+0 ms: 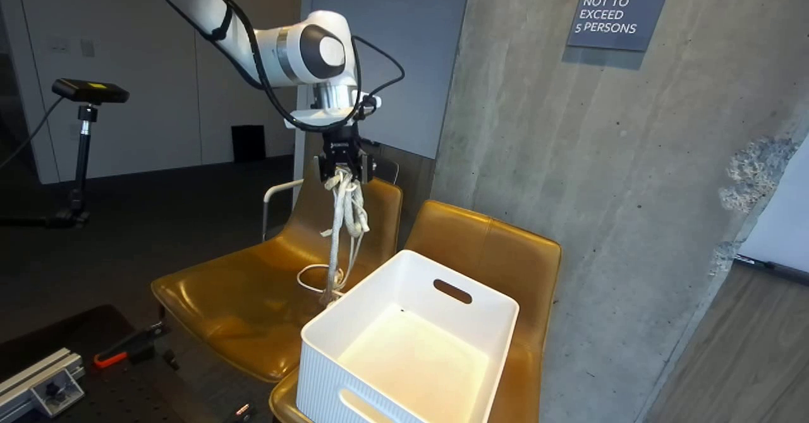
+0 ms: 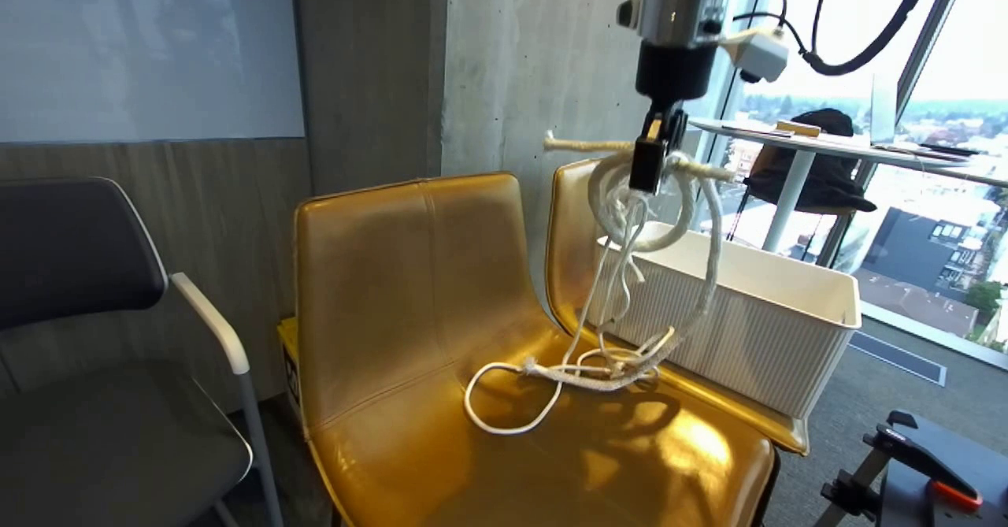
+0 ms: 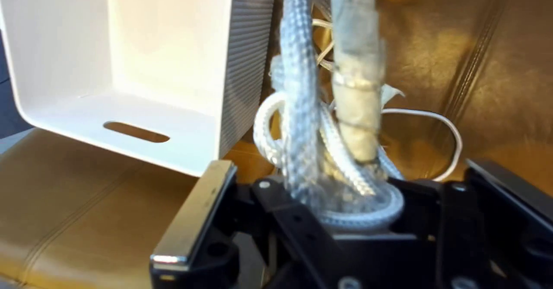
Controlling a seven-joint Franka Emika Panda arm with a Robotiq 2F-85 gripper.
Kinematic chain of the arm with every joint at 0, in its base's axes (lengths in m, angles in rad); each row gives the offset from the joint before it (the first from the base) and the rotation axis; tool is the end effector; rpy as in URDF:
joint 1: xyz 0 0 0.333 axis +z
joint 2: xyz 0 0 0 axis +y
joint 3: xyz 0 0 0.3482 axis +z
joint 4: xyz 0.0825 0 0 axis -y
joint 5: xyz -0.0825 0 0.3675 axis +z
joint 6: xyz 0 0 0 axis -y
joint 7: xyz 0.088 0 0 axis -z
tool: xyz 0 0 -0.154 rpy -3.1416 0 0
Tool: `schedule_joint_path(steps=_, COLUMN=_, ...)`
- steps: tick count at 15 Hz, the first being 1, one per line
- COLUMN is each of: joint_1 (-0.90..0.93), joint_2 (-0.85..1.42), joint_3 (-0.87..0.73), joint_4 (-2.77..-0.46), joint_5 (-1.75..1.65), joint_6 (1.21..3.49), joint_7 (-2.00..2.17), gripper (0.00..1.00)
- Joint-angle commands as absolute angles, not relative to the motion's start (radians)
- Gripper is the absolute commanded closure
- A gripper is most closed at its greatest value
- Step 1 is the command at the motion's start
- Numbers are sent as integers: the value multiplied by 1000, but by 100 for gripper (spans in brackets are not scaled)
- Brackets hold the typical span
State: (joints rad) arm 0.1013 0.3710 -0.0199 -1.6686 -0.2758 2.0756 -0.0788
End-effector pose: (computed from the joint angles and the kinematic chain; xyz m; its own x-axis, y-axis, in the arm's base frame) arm 0.6631 0.0302 0.3878 0.9579 0.2872 -0.0009 0.2783 -0.9272 0.2506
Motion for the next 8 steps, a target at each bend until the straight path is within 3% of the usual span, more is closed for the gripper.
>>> schedule_joint_path(steps=1, joint_1=78, joint_2=284, joint_3=-33, joint_4=-1570, joint_5=-307, joint_6=1971, joint_7=-73, gripper=100)
schedule_joint_path(steps=8, joint_1=-16, joint_2=242, joint_3=-91, joint_4=-1249, joint_5=-341, joint_6=1789, joint_7=-98, gripper=100)
